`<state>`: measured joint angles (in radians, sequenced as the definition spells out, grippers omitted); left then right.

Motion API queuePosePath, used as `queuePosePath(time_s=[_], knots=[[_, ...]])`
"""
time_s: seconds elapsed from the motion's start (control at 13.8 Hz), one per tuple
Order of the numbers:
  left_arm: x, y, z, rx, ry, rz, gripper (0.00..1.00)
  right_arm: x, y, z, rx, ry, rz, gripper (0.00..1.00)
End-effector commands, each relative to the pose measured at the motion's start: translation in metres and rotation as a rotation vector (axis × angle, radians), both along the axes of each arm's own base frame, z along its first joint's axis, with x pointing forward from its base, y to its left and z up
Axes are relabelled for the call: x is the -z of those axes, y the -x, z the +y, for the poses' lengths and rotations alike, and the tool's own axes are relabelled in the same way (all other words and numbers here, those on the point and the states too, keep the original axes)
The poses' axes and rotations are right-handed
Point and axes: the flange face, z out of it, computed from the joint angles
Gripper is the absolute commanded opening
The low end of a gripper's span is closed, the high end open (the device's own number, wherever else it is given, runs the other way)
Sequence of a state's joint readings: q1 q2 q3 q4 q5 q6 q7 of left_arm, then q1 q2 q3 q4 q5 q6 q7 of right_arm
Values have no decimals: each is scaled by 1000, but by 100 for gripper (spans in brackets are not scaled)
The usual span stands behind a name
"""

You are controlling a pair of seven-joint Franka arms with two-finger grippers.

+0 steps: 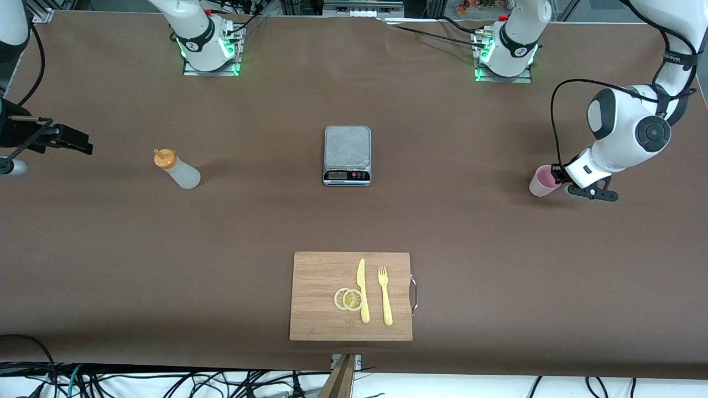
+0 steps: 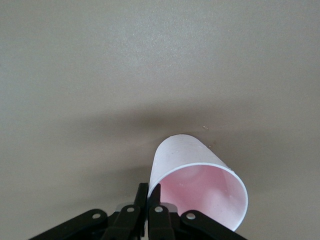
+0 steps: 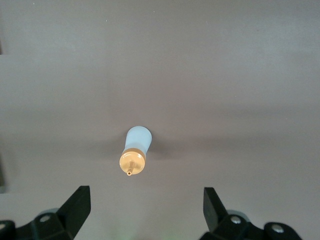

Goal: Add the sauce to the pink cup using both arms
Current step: 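Lower the left gripper onto the pink cup and close it, then carry the pink cup with the left gripper onto the scale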

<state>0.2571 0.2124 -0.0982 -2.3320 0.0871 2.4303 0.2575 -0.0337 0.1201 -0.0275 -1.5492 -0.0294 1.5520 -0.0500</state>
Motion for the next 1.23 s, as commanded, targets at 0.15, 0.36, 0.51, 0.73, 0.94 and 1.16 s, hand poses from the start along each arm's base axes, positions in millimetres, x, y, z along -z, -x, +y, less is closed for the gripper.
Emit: queuePosePath(time_s=[0.15, 0.36, 0.51, 0.73, 0.94, 1.16], knots=[[-64, -25, -37, 52, 1, 67, 0, -8, 2, -1, 9, 8, 1, 100], [-116, -45, -93, 11, 55, 137, 0, -8, 2, -1, 9, 7, 1, 100], [-143, -51, -153, -29, 59, 137, 0, -8, 2, -2, 9, 7, 3, 100], [-157, -34, -268, -107, 42, 122, 0, -6, 1, -2, 9, 7, 4, 100], [-145, -12, -356, -206, 82, 156, 0, -6, 1, -4, 12, 6, 6, 100], [-126, 18, -440, -281, 117, 120, 0, -6, 1, -4, 1, 7, 6, 100]])
